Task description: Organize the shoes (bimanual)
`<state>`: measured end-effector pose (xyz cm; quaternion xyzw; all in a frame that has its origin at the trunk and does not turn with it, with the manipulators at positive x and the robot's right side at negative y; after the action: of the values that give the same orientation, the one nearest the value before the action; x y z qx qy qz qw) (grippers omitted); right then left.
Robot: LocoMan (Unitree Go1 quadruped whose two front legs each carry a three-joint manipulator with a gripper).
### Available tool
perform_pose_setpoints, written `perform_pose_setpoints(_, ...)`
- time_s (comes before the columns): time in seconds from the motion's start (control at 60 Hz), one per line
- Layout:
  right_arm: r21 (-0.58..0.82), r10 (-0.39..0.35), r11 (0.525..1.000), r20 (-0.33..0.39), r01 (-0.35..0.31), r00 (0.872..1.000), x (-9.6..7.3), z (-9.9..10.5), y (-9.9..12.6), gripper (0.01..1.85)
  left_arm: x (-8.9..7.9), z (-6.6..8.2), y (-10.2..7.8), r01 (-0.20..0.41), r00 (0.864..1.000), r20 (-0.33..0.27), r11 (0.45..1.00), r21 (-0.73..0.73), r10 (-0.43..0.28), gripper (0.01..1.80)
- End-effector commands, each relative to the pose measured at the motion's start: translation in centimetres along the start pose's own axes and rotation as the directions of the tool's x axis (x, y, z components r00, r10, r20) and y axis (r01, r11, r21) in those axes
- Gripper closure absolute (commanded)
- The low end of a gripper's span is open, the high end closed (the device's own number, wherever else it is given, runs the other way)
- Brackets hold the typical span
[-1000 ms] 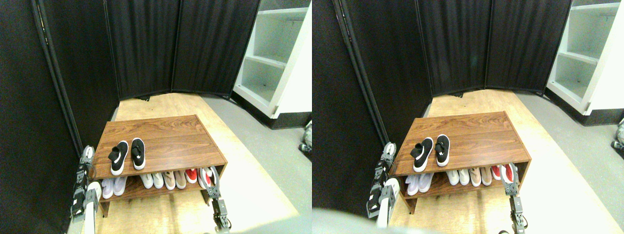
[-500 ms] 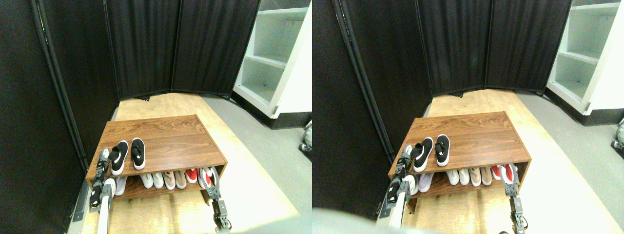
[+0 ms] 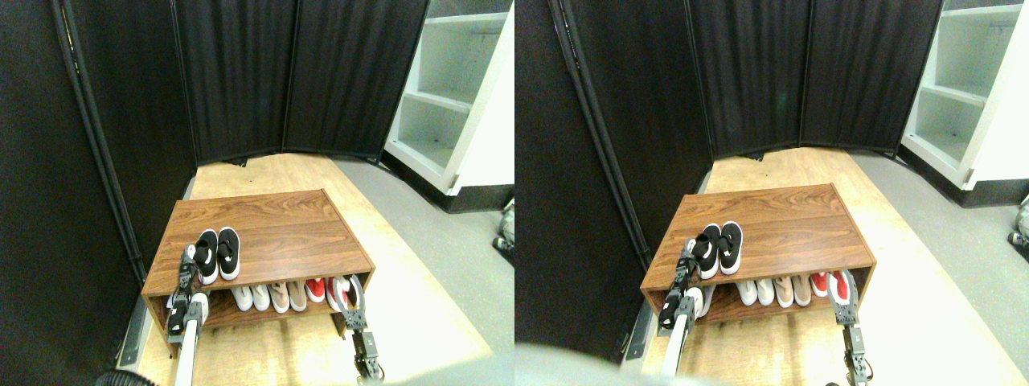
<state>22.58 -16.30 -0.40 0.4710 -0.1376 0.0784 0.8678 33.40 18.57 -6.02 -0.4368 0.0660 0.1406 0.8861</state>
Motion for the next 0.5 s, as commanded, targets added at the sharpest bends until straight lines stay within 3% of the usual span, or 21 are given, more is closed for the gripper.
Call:
perform_pose_setpoints(0.017,-0.010,0.050,0.999,0.018,-0.050,0.999,0.3,0.3,0.8,1.62,-0.2,-0.3,-0.8,0.029,1.000,-0.011,1.000,-0.005,-0.030,1.80)
perform_pose_setpoints(0.133,-0.005,0.050,0.999,0.014,-0.050,0.999,0.4,0.3,0.7,1.62,-0.2,-0.1,-0.7,0.041,0.999,-0.016,0.999,-0.003,-0.041,1.80)
perform_pose_setpoints(0.367,0.008,0.029,1.000,0.011,-0.029,1.000,0.3,0.2,0.5,1.61,-0.2,1.6,-0.1,0.054,0.997,0.058,0.998,0.014,-0.055,1.80)
perform_pose_setpoints(0.5,0.006,0.038,0.999,0.017,-0.038,0.999,0.4,0.2,0.5,1.61,-0.7,4.7,1.1,0.090,0.989,0.122,0.996,-0.009,-0.089,1.80)
